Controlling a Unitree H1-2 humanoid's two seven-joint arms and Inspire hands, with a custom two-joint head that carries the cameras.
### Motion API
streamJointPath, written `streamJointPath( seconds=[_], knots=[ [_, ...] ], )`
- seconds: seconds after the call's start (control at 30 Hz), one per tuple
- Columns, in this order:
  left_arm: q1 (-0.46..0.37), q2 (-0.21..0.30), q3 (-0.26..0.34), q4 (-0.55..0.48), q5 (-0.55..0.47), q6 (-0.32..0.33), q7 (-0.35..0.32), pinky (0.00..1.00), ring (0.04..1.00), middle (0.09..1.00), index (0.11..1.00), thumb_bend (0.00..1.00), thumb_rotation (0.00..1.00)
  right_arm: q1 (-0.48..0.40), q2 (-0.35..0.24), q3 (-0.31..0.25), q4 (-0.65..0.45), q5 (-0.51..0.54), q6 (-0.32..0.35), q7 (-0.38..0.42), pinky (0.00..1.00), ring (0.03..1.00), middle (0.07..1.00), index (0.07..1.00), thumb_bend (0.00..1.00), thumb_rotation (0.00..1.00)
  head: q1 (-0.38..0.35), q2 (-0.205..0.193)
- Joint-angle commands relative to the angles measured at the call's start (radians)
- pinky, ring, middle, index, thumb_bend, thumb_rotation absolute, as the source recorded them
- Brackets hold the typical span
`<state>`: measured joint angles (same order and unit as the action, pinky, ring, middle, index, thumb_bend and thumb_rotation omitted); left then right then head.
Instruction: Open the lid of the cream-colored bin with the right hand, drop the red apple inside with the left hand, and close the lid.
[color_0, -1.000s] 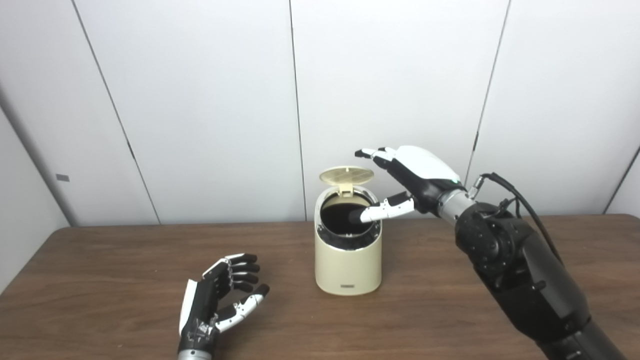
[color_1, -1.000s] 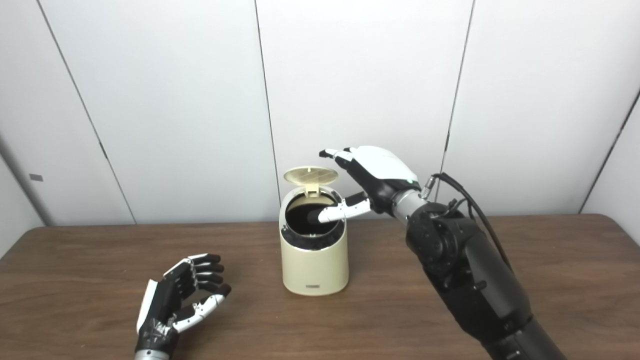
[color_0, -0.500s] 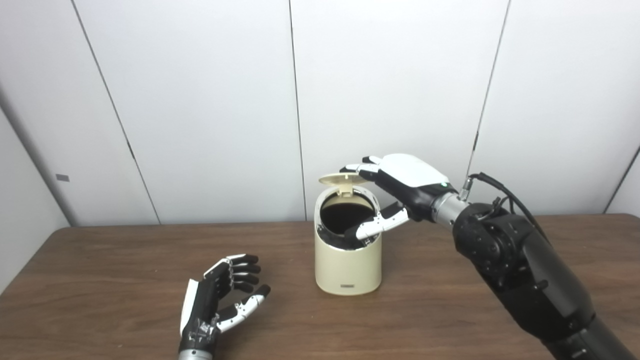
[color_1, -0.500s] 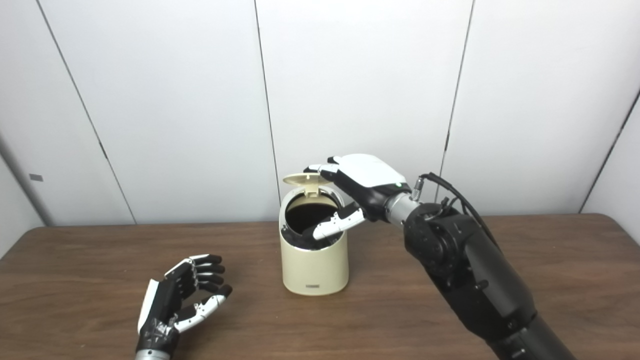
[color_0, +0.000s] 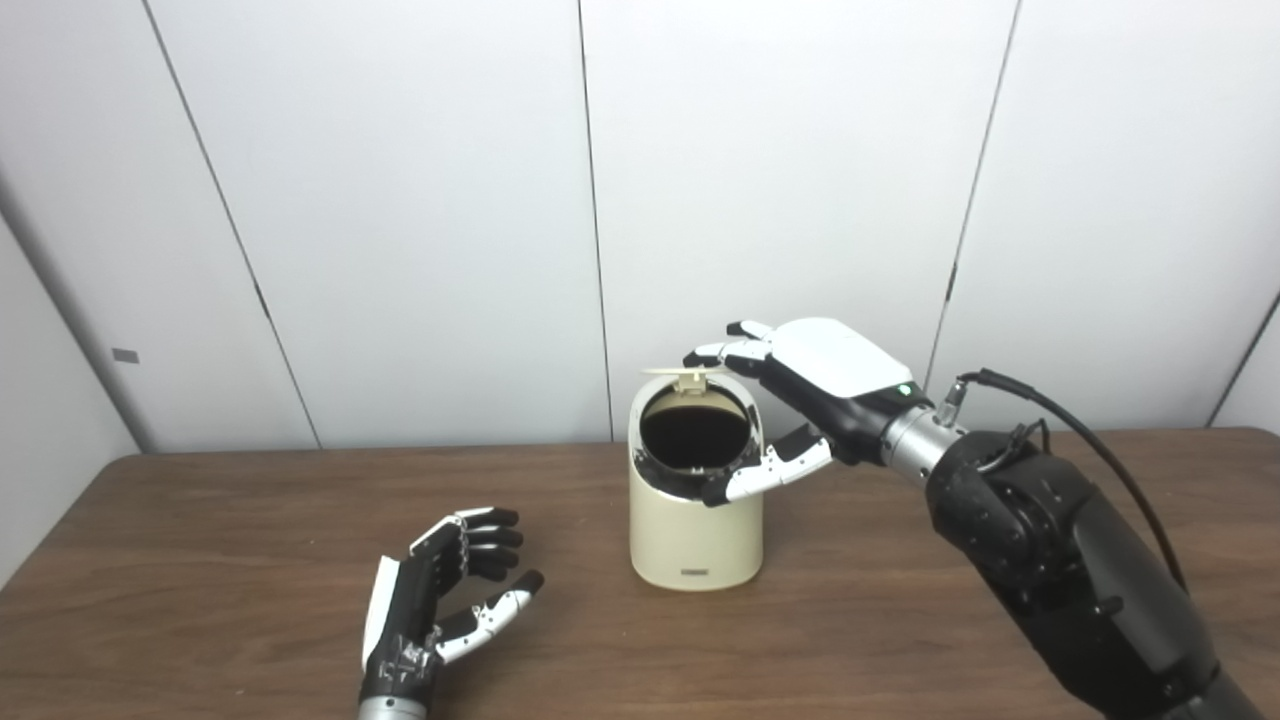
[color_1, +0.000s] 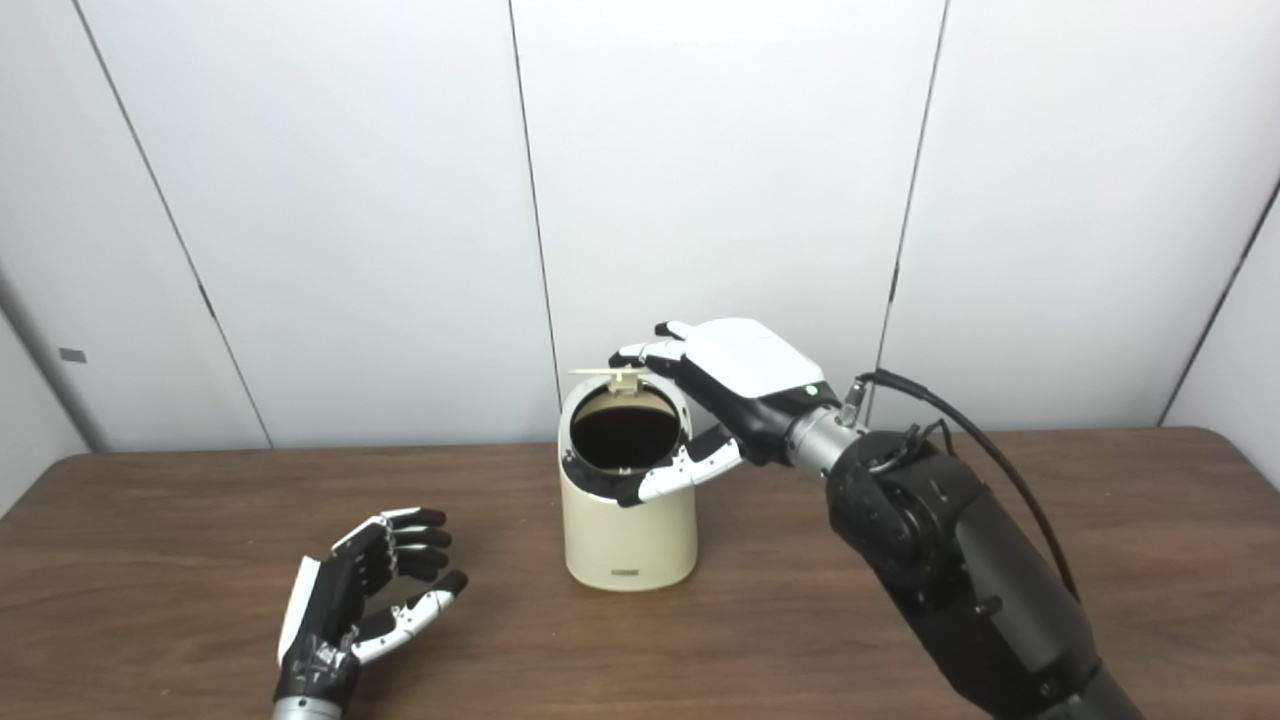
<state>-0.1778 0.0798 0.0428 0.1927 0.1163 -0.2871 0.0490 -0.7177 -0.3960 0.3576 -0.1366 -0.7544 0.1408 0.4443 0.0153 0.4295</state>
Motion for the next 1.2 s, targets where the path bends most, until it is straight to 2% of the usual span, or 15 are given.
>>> streamJointPath(
  seconds=[0.0,0.2,0.27,0.3,0.37,0.5,0.67,0.8,1.17],
  knots=[
    [0.042,-0.007,-0.005,0.036,0.009,0.0,0.015,0.54,0.572,0.613,0.666,0.57,0.0,-0.033,-0.004,-0.026,-0.026,-0.008,-0.025,-0.032,0.82,0.945,0.837,0.837,0.73,0.62,0.001,0.0],
    [0.044,-0.006,-0.005,0.033,0.01,-0.003,0.016,0.55,0.574,0.611,0.663,0.57,0.0,-0.026,-0.02,-0.01,-0.042,-0.034,-0.031,-0.002,0.85,0.958,0.843,0.846,0.7,0.64,0.012,0.01],
    [0.042,-0.007,-0.005,0.035,0.013,-0.007,0.019,0.55,0.574,0.61,0.66,0.58,0.0,-0.025,-0.03,0.002,-0.038,-0.059,-0.055,-0.004,0.9,0.954,0.837,0.844,0.7,0.65,0.012,0.01],
    [0.041,-0.009,-0.005,0.035,0.015,-0.006,0.021,0.56,0.575,0.607,0.659,0.58,0.0,-0.022,-0.033,0.006,-0.034,-0.068,-0.066,-0.004,0.95,0.961,0.839,0.848,0.7,0.63,0.012,0.01],
    [0.043,-0.011,-0.006,0.028,0.017,-0.001,0.023,0.55,0.574,0.607,0.658,0.58,0.0,-0.018,-0.035,0.008,-0.034,-0.078,-0.076,-0.001,0.99,0.965,0.84,0.849,0.7,0.61,0.018,0.016],
    [0.049,-0.017,-0.009,0.008,0.017,0.019,0.024,0.51,0.565,0.61,0.659,0.58,0.0,-0.009,-0.035,0.013,-0.027,-0.101,-0.108,-0.007,0.96,0.957,0.831,0.837,0.71,0.6,0.019,0.022],
    [0.054,-0.02,-0.01,-0.01,0.017,0.042,0.022,0.54,0.57,0.608,0.663,0.59,0.0,-0.004,-0.035,0.024,-0.03,-0.151,-0.143,-0.007,0.94,0.942,0.82,0.828,0.71,0.63,0.024,0.029],
    [0.054,-0.02,-0.01,-0.009,0.013,0.036,0.02,0.56,0.574,0.606,0.663,0.58,0.0,0.005,-0.018,0.019,-0.036,-0.146,-0.138,0.014,0.98,0.956,0.826,0.831,0.71,0.58,0.027,0.032],
    [0.056,-0.022,-0.008,-0.017,0.011,0.048,0.02,0.54,0.569,0.607,0.661,0.59,0.0,0.016,-0.004,0.015,-0.055,-0.148,-0.14,0.049,0.97,0.957,0.825,0.83,0.72,0.55,0.03,0.048]
  ],
)
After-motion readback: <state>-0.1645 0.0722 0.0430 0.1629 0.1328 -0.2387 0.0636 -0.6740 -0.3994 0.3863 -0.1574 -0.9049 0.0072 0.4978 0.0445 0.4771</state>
